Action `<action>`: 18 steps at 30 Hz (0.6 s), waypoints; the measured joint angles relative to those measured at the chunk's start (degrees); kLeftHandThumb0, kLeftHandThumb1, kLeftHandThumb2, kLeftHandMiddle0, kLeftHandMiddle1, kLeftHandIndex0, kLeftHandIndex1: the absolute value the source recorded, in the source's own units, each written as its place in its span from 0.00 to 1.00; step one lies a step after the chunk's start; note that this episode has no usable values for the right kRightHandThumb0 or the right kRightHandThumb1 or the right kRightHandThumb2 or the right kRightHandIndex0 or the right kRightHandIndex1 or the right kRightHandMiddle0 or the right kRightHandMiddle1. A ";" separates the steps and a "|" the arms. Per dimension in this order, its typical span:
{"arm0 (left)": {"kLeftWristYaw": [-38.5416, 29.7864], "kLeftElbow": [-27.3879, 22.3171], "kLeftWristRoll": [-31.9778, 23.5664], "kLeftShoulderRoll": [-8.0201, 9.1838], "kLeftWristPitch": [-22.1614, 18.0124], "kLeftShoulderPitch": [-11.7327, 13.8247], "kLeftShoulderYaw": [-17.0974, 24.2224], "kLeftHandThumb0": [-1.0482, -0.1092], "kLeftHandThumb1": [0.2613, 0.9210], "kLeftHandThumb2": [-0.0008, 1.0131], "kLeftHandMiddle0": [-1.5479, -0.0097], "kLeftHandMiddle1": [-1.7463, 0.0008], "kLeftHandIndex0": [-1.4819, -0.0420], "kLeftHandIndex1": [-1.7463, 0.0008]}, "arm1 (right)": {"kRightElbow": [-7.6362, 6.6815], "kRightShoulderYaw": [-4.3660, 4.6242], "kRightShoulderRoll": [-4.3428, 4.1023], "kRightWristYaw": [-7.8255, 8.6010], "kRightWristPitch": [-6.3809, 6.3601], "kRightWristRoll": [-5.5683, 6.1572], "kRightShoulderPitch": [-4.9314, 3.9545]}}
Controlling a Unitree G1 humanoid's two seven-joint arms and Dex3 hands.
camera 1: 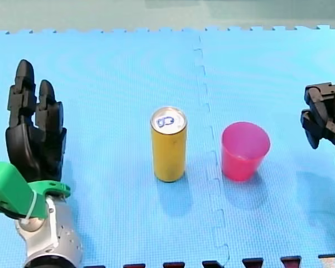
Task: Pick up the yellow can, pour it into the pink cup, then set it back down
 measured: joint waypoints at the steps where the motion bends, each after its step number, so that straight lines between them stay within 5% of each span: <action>1: 0.11 -0.08 0.05 0.09 0.00 0.01 -0.11 0.00 1.00 0.05 0.96 1.00 0.91 1.00 | 0.04 -0.04 0.01 0.01 0.00 0.00 0.00; 7: 8.93 -0.20 5.66 0.36 -0.84 0.11 -0.74 0.01 0.78 0.00 0.89 0.98 0.86 0.99 | 0.08 -0.04 0.16 0.03 0.00 -0.09 0.00; 18: 28.29 -1.66 22.22 3.32 -2.81 1.41 -5.00 0.00 0.81 0.01 0.88 0.98 0.85 0.99 | 0.08 -0.02 0.28 -0.02 -0.02 -0.13 -0.01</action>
